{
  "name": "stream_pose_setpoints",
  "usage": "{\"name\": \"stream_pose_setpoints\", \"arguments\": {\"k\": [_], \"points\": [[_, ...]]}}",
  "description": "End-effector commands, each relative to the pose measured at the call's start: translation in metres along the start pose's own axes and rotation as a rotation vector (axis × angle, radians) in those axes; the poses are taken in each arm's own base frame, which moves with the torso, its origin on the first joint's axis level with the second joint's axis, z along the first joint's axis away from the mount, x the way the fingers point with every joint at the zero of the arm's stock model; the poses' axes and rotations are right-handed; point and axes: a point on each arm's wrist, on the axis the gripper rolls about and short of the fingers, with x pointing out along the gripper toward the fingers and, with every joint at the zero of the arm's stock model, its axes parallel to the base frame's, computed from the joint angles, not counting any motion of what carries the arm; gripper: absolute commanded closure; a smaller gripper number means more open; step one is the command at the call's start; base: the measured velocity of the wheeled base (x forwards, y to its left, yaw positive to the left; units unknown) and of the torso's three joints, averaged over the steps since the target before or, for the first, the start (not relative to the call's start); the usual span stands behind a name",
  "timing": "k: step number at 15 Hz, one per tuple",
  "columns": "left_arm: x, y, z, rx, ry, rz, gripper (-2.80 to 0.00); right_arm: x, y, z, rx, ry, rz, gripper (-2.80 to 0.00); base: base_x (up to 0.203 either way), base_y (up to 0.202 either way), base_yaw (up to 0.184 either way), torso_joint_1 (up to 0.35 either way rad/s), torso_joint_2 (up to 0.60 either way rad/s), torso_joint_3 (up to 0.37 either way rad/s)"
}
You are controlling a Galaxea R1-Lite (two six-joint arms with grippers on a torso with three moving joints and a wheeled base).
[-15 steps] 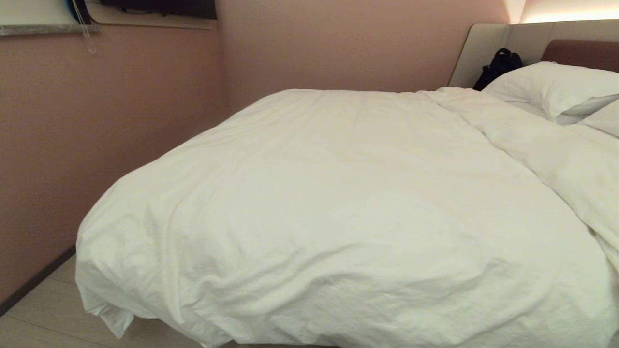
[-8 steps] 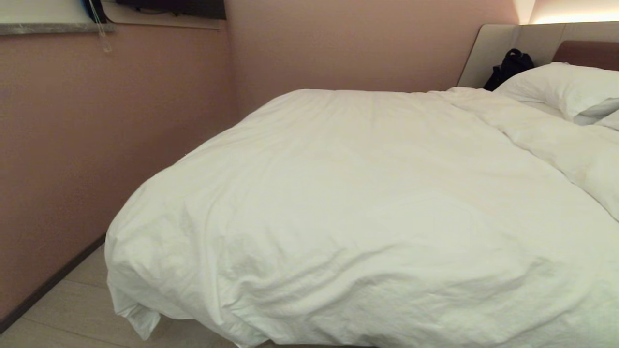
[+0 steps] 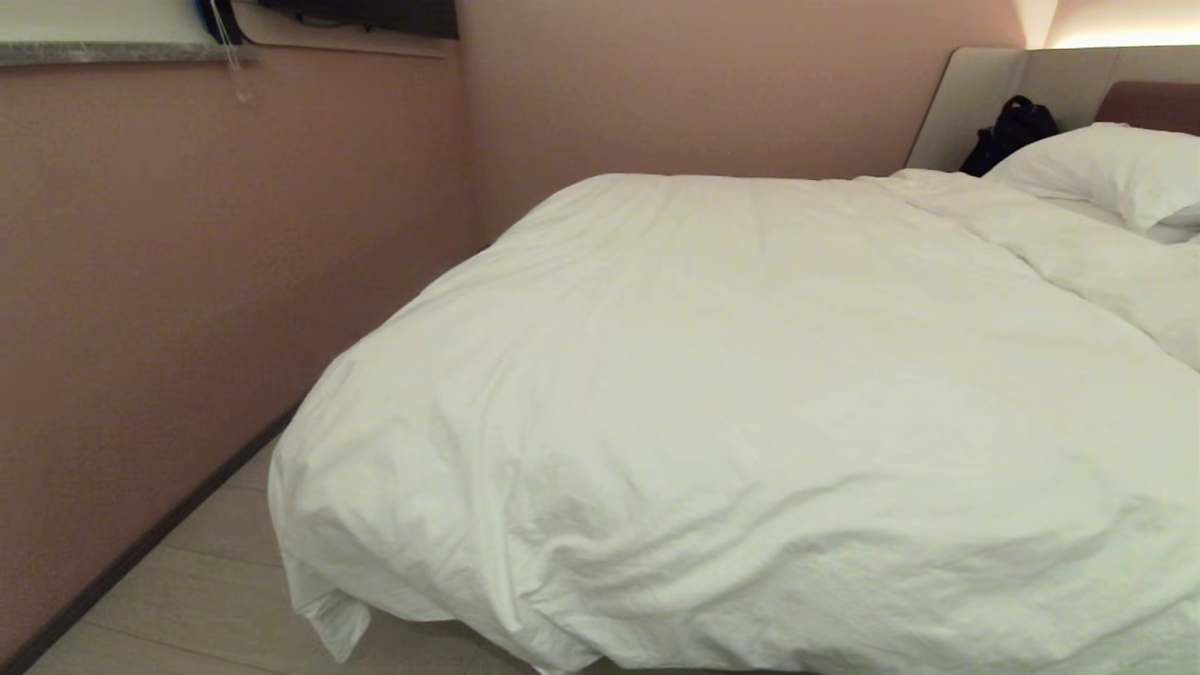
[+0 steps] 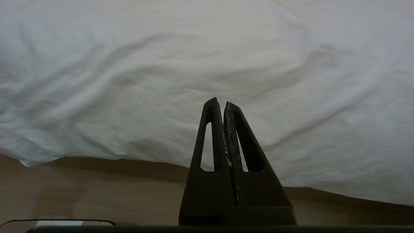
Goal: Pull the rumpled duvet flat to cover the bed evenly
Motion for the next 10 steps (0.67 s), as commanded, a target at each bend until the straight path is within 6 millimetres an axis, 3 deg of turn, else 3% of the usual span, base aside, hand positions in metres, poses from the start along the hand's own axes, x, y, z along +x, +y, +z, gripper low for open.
{"name": "stream_pose_setpoints", "arguments": {"k": [1,10], "points": [[0.0,0.0,0.0,0.004,0.004,0.0,0.0,0.0,0.0,0.0,0.0,-0.001,0.001,0.0,0.0,0.19,-0.002,0.0,0.01,0.003],[-0.0001,0.0,0.0,0.005,0.002,0.0,0.0,0.0,0.0,0.0,0.0,-0.001,0.001,0.0,0.0,0.195,0.0,0.003,0.0,0.002]]}}
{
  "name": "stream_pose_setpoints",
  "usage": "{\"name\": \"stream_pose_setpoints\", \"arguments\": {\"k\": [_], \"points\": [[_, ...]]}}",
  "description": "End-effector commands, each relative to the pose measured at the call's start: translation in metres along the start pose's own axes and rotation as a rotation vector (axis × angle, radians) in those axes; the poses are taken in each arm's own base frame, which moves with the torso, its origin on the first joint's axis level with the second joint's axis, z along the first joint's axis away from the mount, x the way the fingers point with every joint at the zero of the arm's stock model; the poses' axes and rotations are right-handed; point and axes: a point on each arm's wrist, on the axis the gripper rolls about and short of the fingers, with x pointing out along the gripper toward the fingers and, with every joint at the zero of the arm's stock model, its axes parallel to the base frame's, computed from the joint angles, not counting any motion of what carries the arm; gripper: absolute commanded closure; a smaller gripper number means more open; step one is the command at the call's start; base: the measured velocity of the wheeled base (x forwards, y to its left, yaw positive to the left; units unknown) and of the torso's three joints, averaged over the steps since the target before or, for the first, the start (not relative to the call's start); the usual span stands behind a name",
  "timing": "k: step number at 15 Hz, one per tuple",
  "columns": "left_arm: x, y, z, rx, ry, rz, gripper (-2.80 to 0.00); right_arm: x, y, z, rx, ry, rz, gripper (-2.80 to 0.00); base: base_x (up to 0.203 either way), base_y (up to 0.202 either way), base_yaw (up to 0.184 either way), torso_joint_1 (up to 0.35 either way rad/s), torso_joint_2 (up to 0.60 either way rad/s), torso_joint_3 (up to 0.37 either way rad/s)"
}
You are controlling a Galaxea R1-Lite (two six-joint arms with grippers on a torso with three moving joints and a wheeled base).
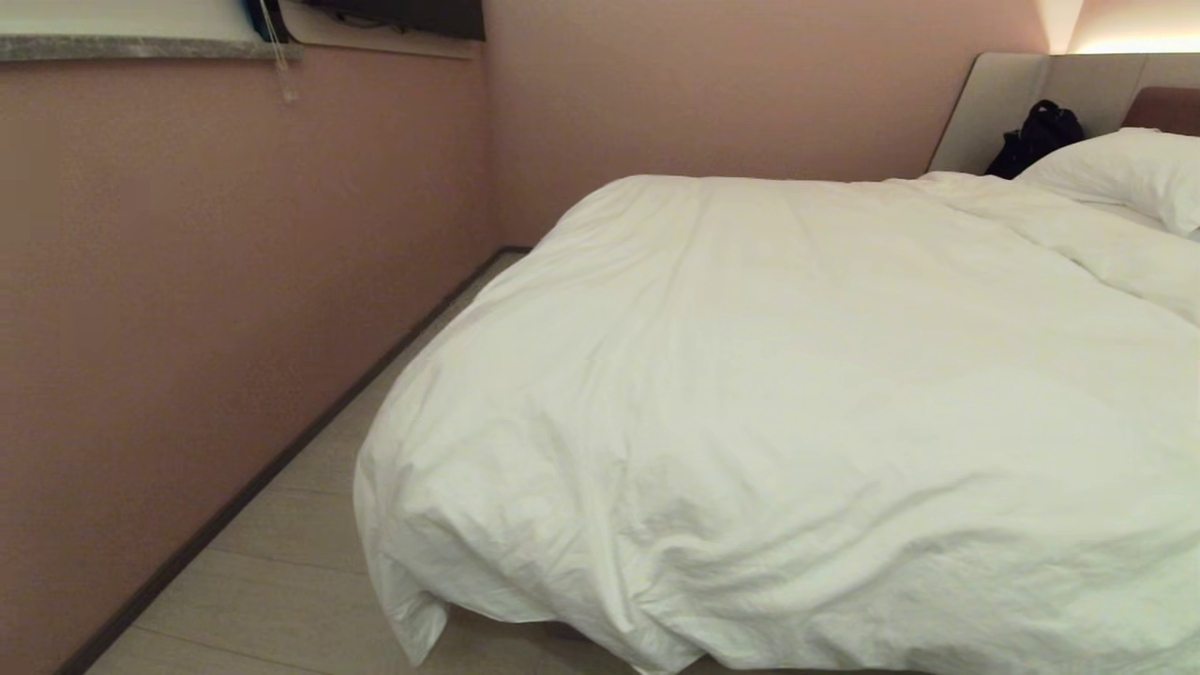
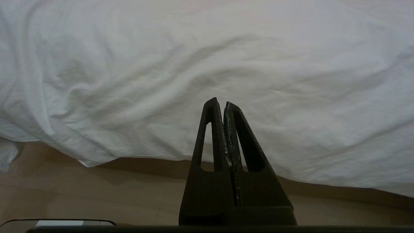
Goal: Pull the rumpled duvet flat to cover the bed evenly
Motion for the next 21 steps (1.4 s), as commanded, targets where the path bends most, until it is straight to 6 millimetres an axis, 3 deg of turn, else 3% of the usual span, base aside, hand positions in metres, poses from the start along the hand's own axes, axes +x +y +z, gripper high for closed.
{"name": "stream_pose_setpoints", "arguments": {"k": [1,21], "points": [[0.0,0.0,0.0,-0.001,0.0,0.0,0.0,0.0,0.0,0.0,0.0,0.0,0.001,0.0,0.0,0.196,0.002,0.003,0.0,0.0],[0.0001,-0.0001,0.0001,0.008,0.001,-0.003,0.0,0.0,0.0,0.0,0.0,0.0,0.001,0.0,0.0,0.195,-0.001,0.003,0.0,0.003]]}}
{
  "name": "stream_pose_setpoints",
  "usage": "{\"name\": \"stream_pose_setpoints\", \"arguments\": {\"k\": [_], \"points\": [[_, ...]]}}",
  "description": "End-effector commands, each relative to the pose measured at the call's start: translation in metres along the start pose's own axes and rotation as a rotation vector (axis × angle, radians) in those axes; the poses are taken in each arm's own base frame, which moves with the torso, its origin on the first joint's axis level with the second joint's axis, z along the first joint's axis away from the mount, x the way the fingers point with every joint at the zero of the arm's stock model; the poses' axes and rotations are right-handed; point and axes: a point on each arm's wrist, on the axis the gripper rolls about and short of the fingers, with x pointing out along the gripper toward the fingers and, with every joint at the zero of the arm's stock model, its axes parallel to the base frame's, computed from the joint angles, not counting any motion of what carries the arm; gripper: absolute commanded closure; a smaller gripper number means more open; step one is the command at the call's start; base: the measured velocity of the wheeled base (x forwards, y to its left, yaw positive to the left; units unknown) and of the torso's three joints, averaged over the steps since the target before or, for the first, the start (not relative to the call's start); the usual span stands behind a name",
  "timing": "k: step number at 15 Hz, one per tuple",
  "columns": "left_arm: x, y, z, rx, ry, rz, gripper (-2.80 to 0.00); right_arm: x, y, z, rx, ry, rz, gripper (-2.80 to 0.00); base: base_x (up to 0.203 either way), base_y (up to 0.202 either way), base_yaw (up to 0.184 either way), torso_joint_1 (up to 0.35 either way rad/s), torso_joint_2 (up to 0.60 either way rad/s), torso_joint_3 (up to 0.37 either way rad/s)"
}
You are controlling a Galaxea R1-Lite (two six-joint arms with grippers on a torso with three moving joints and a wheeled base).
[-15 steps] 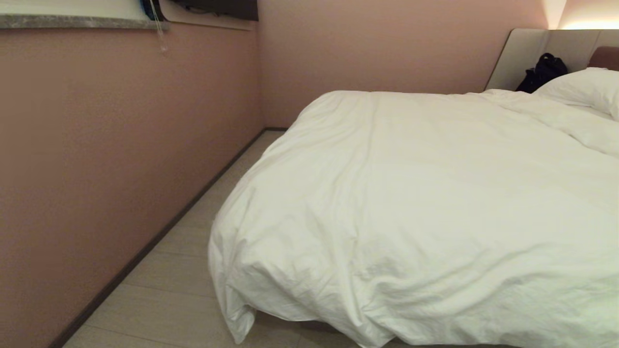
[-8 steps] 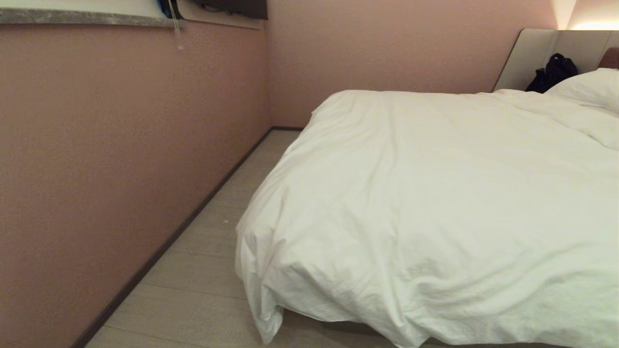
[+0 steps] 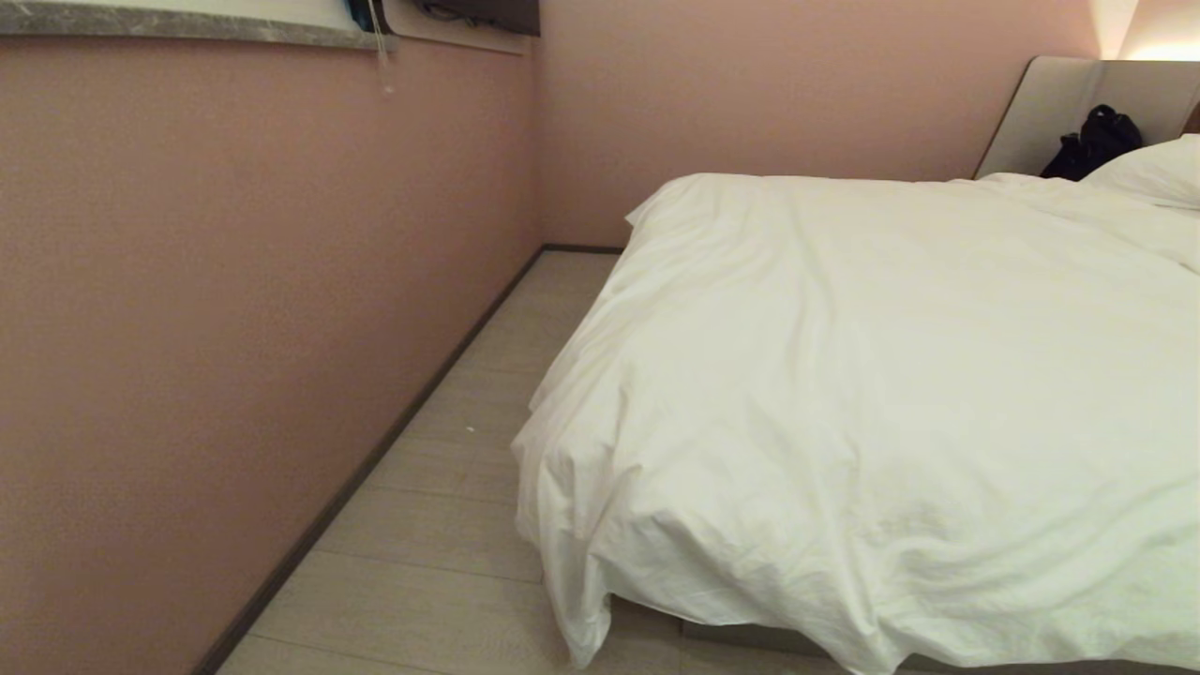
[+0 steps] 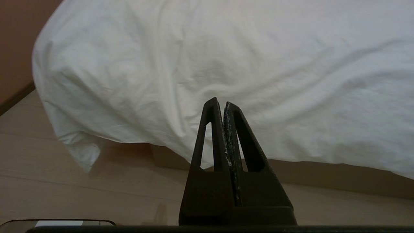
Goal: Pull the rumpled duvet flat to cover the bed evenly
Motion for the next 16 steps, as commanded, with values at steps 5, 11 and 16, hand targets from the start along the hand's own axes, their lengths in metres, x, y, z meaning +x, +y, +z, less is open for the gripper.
{"name": "stream_pose_setpoints", "arguments": {"k": [5,11,16], "points": [[0.0,0.0,-0.0001,0.0,0.001,0.0,0.0,0.0,0.0,0.0001,0.0,-0.001,0.001,0.0,0.0,0.196,-0.001,0.003,0.0,0.001],[0.0001,0.0,-0.0001,0.0,0.002,0.0,0.0,0.0,0.0,0.0001,0.0,-0.001,0.001,0.0,0.0,0.196,0.0,0.004,0.0,0.003],[0.0001,0.0,-0.0001,0.0,0.003,0.001,0.0,0.0,0.0,0.0001,0.0,-0.001,0.001,0.0,0.0,0.195,0.0,0.0,0.0,0.005]]}}
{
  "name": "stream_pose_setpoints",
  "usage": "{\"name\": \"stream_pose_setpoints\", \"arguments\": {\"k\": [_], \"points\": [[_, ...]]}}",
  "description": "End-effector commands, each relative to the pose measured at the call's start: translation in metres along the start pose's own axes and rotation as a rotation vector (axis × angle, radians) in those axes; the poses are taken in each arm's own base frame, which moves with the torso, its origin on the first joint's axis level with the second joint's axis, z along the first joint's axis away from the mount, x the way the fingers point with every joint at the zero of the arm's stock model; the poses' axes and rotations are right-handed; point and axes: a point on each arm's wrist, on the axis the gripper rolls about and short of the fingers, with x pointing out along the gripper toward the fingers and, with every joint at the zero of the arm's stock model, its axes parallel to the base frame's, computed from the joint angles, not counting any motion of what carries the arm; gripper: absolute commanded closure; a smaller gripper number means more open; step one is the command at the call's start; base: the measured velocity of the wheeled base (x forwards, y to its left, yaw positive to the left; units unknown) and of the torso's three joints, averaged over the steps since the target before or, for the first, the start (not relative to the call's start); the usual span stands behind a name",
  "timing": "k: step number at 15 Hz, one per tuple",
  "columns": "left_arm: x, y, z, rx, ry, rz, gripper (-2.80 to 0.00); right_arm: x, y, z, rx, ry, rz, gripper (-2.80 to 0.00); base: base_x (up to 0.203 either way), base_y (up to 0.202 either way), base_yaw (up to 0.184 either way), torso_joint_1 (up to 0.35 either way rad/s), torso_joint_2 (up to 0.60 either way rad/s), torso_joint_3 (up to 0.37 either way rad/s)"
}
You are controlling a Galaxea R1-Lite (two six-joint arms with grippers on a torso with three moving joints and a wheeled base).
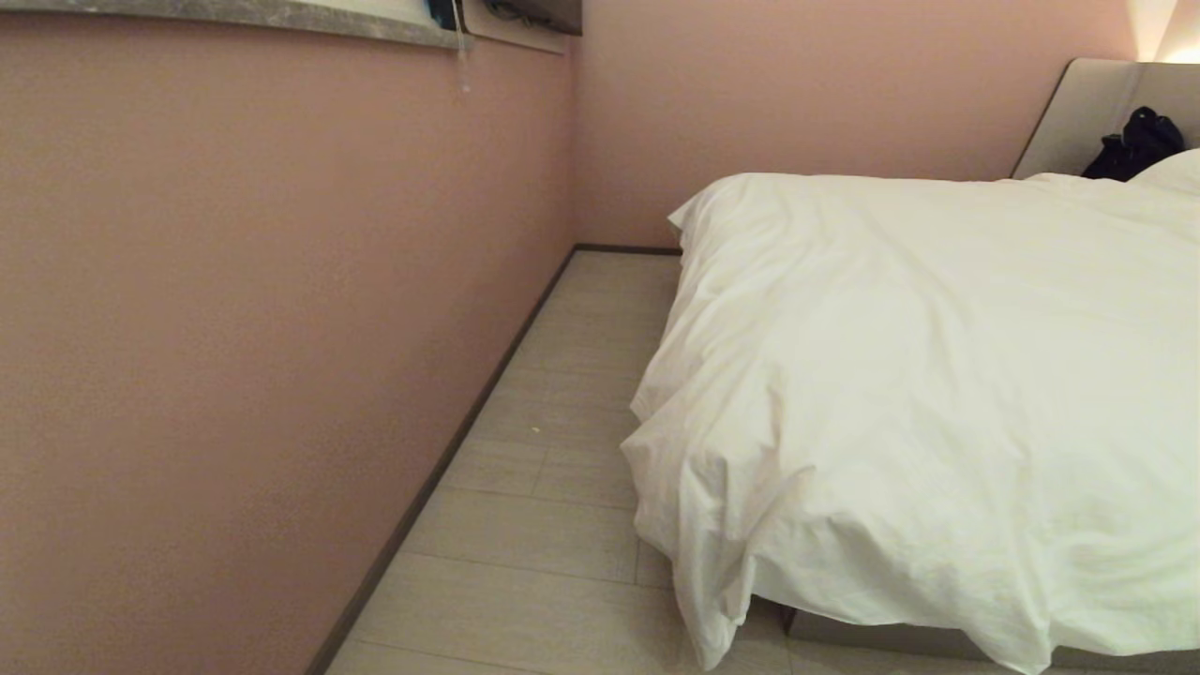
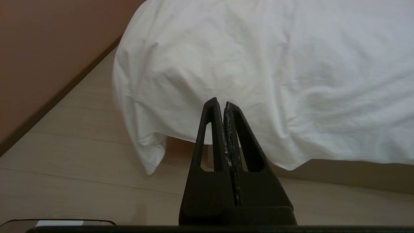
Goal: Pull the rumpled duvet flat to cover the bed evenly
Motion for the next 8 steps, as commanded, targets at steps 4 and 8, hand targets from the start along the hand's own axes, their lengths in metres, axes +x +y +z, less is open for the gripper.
{"name": "stream_pose_setpoints", "arguments": {"k": [4,8], "points": [[0.0003,0.0,-0.0003,0.0,0.002,-0.001,0.0,0.0,0.0,0.0,0.0,-0.001,0.001,0.0,0.0,0.194,0.0,0.001,0.0,0.002],[0.0003,0.0,-0.0002,-0.003,0.001,-0.002,0.0,0.0,0.0,0.0,0.0,-0.001,0.001,0.0,0.0,0.066,0.001,0.003,0.0,0.002]]}}
